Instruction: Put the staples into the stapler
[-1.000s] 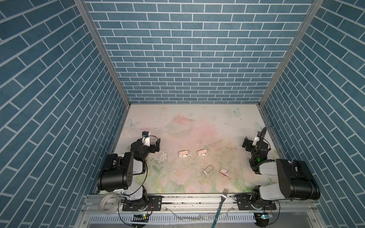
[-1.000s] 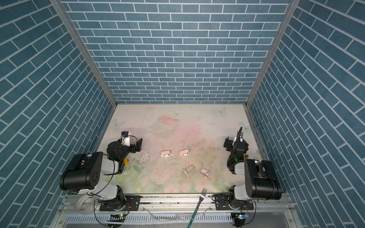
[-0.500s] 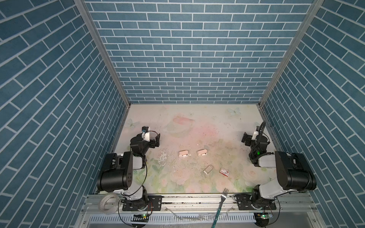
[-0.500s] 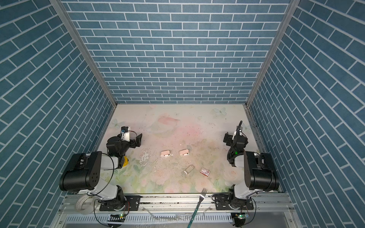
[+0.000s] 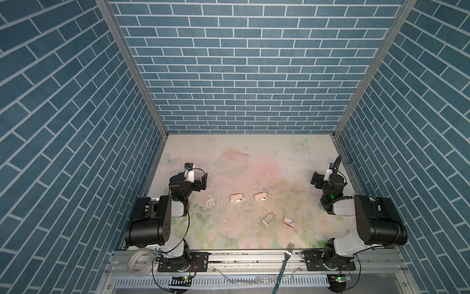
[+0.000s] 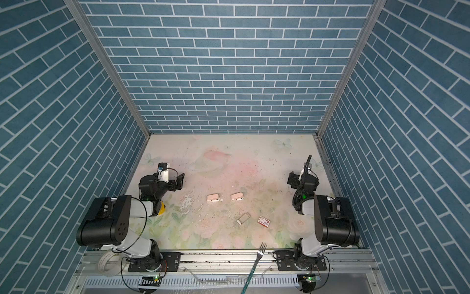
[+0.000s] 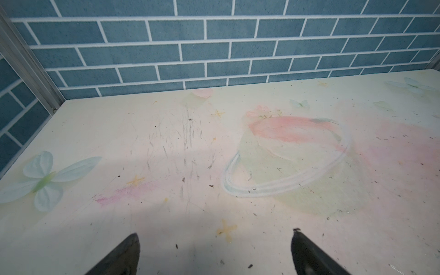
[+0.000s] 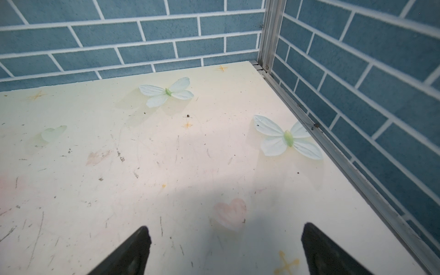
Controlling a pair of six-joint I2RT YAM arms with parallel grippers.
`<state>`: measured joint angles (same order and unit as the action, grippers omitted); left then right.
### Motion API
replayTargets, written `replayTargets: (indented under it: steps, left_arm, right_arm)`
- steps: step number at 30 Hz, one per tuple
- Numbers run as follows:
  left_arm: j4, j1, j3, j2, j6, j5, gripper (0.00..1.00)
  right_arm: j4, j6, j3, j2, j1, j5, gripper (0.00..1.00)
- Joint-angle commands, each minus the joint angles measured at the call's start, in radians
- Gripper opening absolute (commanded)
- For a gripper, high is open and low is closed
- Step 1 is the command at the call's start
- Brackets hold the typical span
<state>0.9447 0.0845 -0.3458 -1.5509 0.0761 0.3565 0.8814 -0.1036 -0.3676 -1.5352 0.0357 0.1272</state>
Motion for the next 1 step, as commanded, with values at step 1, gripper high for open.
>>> replayTargets:
  steps: [1]
  left_arm:
    - [-0.009, -0.005, -0.014, 0.014, 0.008, -0.008, 1.0]
  right_arm:
    - [0.001, 0.03, -0.014, -0.002, 0.0, -0.003, 0.99]
